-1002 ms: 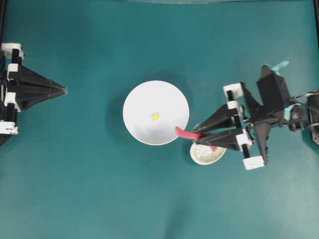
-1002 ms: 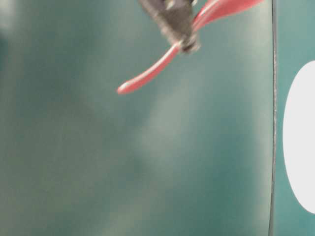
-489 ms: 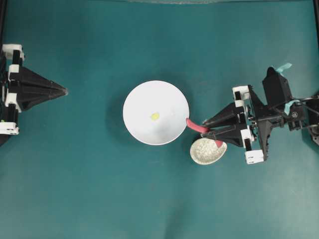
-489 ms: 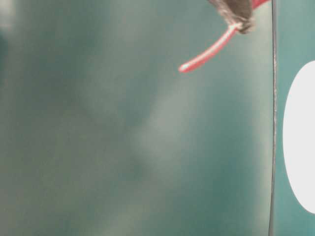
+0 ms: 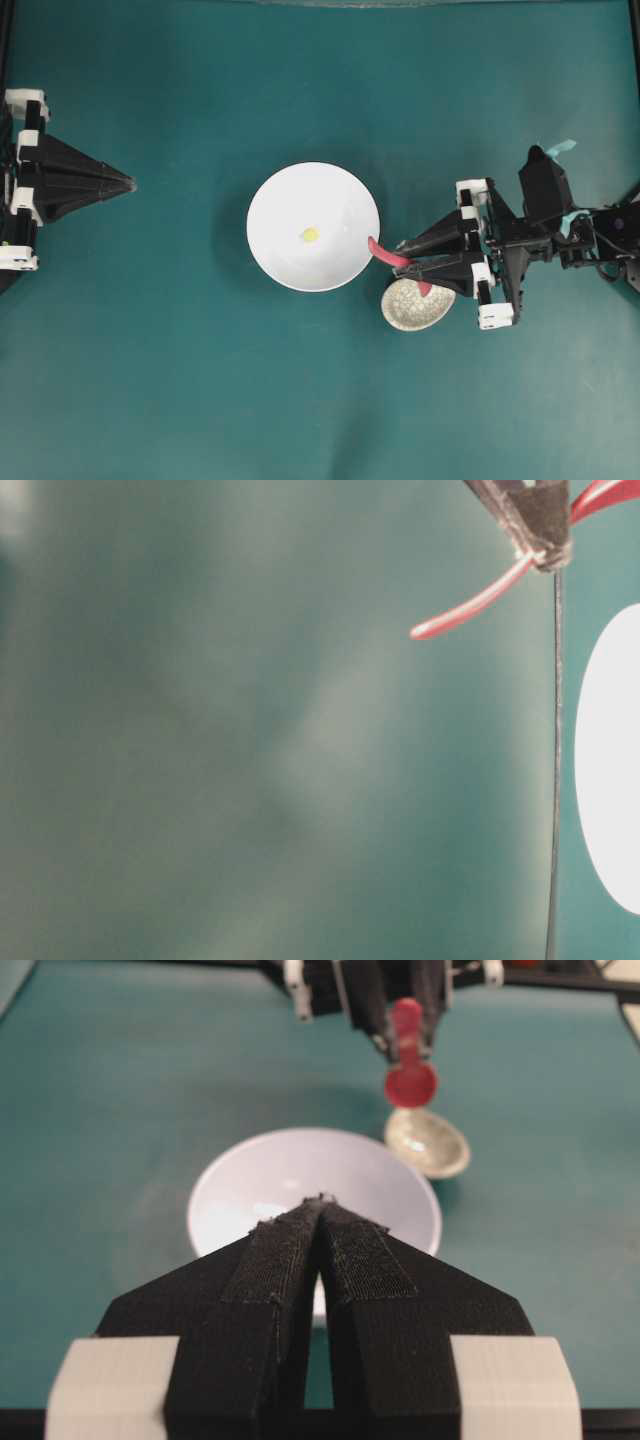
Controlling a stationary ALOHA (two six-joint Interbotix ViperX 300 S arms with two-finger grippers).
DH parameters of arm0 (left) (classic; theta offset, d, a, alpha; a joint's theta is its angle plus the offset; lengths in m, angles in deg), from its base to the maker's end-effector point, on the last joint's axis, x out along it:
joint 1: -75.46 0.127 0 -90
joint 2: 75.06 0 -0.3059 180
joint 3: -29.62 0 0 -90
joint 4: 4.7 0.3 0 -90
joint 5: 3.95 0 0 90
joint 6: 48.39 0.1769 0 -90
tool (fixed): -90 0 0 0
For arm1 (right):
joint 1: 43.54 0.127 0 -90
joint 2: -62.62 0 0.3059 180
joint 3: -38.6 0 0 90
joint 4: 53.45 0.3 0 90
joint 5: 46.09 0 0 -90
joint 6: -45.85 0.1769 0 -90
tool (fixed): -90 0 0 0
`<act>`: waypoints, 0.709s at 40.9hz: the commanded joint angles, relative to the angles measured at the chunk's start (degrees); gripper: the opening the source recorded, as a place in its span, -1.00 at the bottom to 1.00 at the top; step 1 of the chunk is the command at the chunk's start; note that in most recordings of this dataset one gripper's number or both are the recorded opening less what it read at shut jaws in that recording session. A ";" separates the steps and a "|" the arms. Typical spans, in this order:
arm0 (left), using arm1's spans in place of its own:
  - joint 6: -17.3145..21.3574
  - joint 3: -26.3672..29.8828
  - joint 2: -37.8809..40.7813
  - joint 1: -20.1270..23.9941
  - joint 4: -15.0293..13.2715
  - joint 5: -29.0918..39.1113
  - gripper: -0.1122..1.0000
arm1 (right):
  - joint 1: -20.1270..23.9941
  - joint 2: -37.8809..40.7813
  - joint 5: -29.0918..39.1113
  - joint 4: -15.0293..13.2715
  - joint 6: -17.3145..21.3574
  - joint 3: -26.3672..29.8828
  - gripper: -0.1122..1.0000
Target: Scoop the yellow hexagonal prism block from the bowl with a spoon using the right arm.
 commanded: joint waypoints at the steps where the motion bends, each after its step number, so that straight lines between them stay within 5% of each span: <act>1: 0.09 0.53 0.44 0.18 0.18 -0.26 -0.81 | 0.44 0.79 -3.87 0.62 -0.26 -0.26 -0.36; 17: 0.09 0.44 0.44 0.18 0.18 -0.26 -0.81 | 3.69 4.13 -13.27 5.54 -2.20 -2.29 -0.36; 29: 0.09 0.44 0.44 0.18 0.18 -0.35 -0.81 | 4.92 4.48 -9.76 6.24 -2.20 -1.05 -0.36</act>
